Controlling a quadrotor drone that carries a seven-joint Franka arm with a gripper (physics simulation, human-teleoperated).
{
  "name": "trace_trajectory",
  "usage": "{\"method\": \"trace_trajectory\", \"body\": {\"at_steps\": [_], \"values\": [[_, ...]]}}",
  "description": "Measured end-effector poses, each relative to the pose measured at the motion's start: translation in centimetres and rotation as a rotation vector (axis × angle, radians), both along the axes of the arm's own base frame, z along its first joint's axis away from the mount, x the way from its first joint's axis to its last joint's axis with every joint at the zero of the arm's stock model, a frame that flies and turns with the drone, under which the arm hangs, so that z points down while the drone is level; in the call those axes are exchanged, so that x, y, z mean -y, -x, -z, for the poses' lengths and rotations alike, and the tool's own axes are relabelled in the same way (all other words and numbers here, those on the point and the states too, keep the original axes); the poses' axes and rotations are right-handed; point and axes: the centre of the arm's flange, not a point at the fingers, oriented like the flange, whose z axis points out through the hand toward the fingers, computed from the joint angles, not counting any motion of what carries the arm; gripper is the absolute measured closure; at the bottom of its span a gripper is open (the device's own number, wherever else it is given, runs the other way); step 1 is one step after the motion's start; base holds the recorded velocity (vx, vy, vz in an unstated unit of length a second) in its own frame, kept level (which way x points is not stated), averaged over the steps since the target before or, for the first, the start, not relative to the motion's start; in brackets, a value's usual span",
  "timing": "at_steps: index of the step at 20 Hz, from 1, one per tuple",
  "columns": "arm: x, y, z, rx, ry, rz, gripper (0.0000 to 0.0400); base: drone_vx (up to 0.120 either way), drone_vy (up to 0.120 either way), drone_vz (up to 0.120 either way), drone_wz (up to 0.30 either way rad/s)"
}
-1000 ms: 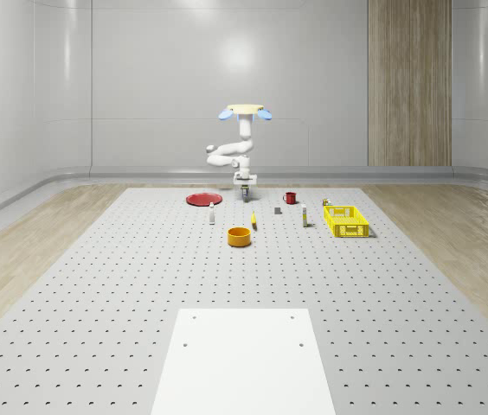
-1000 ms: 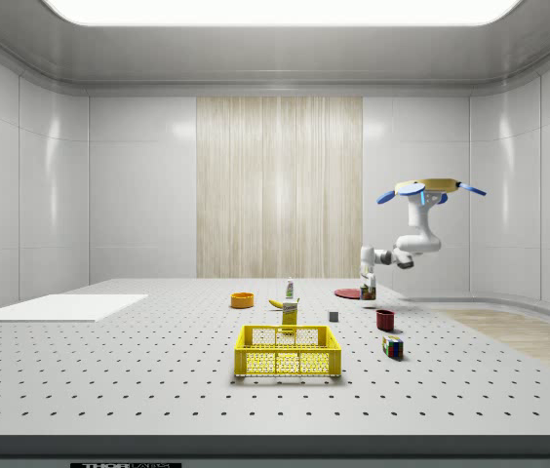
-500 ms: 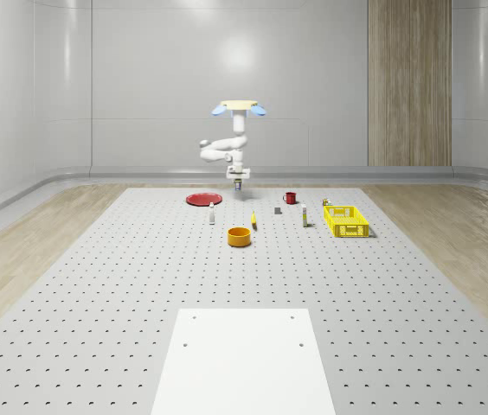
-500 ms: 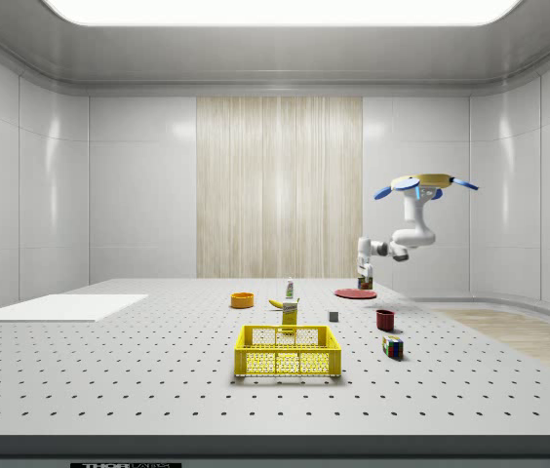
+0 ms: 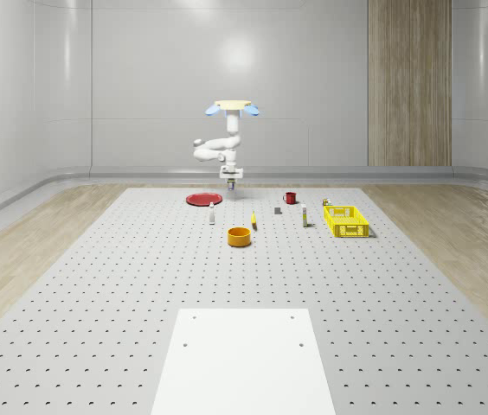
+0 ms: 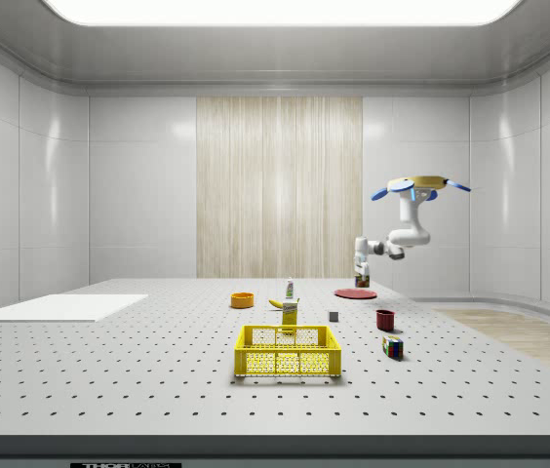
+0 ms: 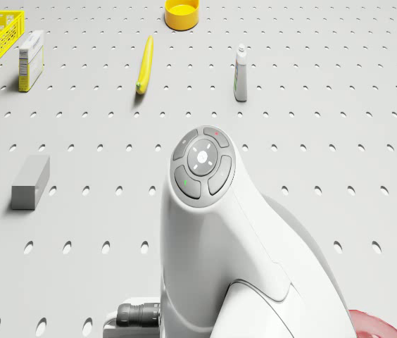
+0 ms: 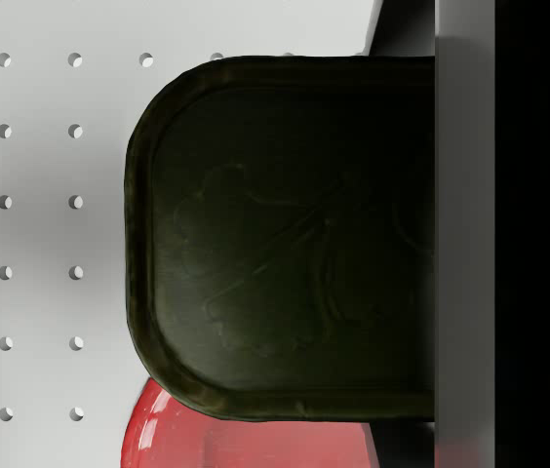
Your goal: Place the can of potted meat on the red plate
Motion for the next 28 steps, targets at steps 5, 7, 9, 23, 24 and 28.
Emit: {"method": "trace_trajectory", "body": {"at_steps": [5, 7, 9, 23, 24, 28], "values": [[0.00, 0.00, 0.01, 0.000, 0.000, -0.001, 0.0117, 0.000, -0.120, 0.000, 0.000], [0.00, 0.00, 0.01, 0.000, 0.000, -0.001, 0.0117, 0.000, -0.120, 0.000, 0.000], [0.00, 0.00, 0.01, 0.000, 0.000, -0.001, 0.0117, 0.000, -0.120, 0.000, 0.000], [0.00, 0.00, 0.01, 0.000, 0.000, -0.001, 0.0117, 0.000, -0.120, -0.020, 0.000], [0.00, 0.00, 0.01, 0.000, 0.000, -0.001, 0.0117, 0.000, -0.120, 0.000, 0.000], [0.00, 0.00, 0.01, 0.000, 0.000, -0.001, 0.0117, 0.000, -0.120, -0.040, 0.000]]}}
